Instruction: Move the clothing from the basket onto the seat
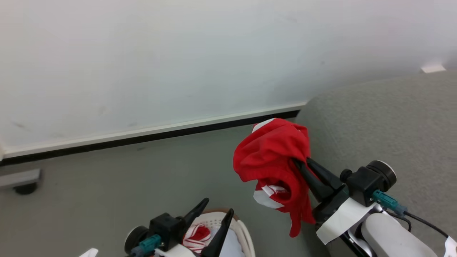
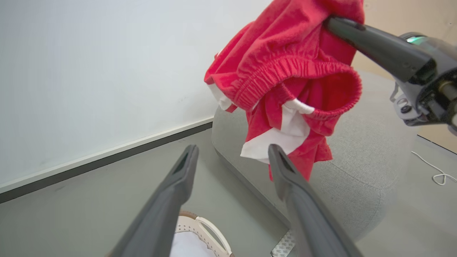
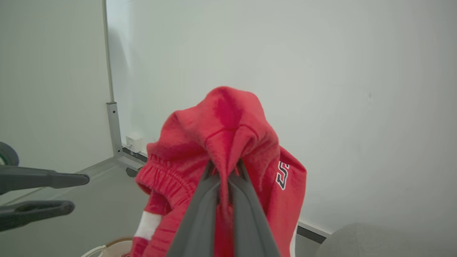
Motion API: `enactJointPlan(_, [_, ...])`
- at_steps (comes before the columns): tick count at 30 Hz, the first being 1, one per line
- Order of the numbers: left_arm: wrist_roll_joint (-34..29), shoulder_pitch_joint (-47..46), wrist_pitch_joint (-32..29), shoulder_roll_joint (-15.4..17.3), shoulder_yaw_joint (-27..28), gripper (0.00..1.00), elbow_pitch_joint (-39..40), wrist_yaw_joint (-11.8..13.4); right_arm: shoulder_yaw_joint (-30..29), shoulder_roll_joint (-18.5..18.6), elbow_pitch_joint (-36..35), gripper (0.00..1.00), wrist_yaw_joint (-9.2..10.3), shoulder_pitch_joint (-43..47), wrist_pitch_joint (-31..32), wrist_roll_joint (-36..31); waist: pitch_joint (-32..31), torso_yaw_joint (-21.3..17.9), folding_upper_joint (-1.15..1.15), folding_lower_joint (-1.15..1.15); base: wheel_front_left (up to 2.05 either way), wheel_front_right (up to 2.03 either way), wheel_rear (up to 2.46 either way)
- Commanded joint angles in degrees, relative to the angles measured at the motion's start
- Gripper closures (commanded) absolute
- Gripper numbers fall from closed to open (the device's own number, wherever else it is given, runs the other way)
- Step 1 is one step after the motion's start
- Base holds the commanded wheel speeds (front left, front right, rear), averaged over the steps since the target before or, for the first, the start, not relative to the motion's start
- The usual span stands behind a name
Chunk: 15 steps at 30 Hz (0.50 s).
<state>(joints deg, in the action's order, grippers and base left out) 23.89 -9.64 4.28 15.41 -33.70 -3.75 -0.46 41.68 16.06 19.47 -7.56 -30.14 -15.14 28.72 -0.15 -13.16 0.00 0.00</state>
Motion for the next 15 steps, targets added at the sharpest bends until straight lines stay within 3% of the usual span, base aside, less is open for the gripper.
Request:
enactJointPlan(1, [-0.78, -0.61, 0.29, -0.09, -0.17, 0.0, -0.17, -0.04, -0.57, 0.59, -0.26, 1.0, 0.14, 0.85, -0.01, -0.09, 0.83, -3.35, 0.0, 0.0, 0.0, 0.0, 0.0])
enactJointPlan(10, [-1.39, -1.94, 0.69, -0.79, -1.93, 0.0, 0.18, -0.56, -2.48, 1.55, -1.5, 1.0, 0.14, 2.08, -0.02, 0.42, 4.14, -13.19, 0.0, 0.0, 0.0, 0.0, 0.0])
enactJointPlan(15, [-2.55, -3.58, 0.09, -0.51, -3.0, 0.0, 0.97, -1.29, -6.02, 1.81, -1.73, 1.0, 0.13, 1.82, -0.01, -1.0, 8.29, -15.81, 0.0, 0.0, 0.0, 0.0, 0.0])
